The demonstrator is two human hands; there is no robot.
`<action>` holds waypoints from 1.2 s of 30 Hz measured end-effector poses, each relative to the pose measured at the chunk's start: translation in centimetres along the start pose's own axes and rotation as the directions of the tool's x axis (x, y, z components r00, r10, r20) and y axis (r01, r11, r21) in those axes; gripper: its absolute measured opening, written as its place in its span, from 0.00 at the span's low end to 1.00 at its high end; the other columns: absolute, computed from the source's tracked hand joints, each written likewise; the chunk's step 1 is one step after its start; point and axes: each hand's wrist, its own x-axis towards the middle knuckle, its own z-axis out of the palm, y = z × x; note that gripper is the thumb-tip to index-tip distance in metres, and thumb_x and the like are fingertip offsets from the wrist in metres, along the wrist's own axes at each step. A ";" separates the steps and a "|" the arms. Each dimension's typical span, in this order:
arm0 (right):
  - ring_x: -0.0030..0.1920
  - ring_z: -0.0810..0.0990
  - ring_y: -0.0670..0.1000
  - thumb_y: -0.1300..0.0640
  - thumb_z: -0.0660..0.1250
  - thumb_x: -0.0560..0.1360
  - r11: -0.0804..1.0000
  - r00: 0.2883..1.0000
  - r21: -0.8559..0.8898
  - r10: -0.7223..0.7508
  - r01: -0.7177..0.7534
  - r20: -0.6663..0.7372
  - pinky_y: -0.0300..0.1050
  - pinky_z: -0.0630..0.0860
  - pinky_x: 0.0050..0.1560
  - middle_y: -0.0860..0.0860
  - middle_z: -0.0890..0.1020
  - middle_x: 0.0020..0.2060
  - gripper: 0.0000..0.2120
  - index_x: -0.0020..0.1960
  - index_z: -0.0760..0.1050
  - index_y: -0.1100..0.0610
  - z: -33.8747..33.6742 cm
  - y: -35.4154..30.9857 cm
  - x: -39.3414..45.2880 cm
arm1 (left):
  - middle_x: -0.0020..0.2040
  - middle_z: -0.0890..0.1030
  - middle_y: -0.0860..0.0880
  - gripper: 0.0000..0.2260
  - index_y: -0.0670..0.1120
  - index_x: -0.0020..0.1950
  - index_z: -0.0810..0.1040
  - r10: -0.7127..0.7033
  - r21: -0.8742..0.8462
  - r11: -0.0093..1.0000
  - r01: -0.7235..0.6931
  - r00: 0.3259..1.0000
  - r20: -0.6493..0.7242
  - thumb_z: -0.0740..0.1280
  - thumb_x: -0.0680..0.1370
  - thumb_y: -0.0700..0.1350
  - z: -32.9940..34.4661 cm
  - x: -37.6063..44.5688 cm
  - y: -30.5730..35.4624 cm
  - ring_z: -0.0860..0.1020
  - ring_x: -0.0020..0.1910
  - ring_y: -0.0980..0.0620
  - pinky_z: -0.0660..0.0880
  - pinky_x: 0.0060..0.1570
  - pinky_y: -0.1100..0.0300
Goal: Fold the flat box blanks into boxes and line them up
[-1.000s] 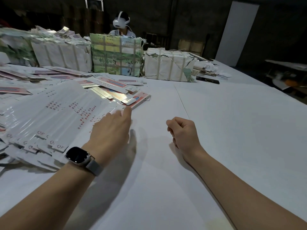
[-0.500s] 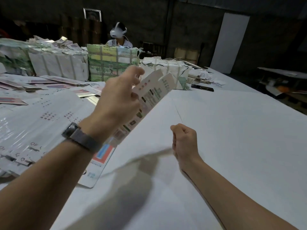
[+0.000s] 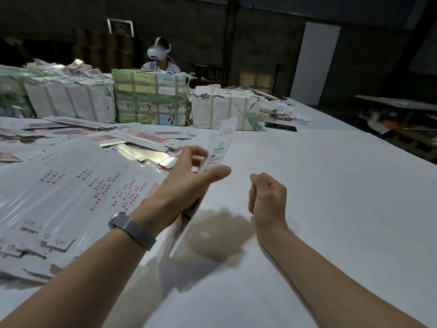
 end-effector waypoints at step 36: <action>0.50 0.77 0.42 0.59 0.65 0.80 0.750 0.846 -0.396 -0.442 0.531 0.297 0.44 0.79 0.52 0.49 0.75 0.52 0.15 0.65 0.79 0.49 1.6 -6.3 1.8 | 0.51 0.84 0.50 0.24 0.62 0.68 0.73 0.243 -0.207 0.953 -0.222 0.967 0.081 0.64 0.75 0.42 0.7 -0.5 1.3 0.83 0.49 0.51 0.82 0.46 0.55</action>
